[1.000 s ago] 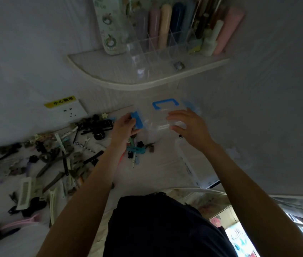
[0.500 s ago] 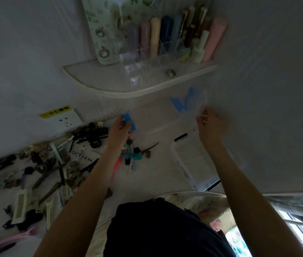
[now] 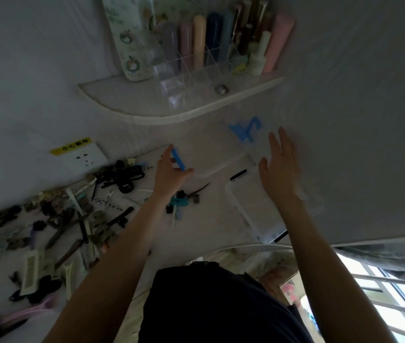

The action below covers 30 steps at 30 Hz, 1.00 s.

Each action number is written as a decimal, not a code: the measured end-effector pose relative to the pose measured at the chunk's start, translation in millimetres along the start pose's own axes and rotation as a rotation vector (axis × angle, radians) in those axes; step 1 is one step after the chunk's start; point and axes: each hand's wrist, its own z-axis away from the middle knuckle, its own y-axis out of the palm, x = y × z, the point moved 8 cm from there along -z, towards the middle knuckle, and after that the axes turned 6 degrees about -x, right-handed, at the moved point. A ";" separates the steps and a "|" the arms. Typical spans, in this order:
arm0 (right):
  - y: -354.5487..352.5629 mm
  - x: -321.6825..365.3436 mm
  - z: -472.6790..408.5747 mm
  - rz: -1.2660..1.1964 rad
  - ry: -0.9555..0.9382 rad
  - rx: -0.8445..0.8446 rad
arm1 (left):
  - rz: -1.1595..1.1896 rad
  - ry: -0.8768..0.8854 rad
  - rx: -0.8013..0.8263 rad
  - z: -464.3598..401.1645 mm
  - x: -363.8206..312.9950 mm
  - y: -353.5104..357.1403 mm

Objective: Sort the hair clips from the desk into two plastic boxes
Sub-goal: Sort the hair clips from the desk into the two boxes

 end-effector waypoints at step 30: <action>163.1 157.2 160.4 -0.460 -0.030 0.530 | -1.053 0.132 -0.213 174.0 160.1 -133.0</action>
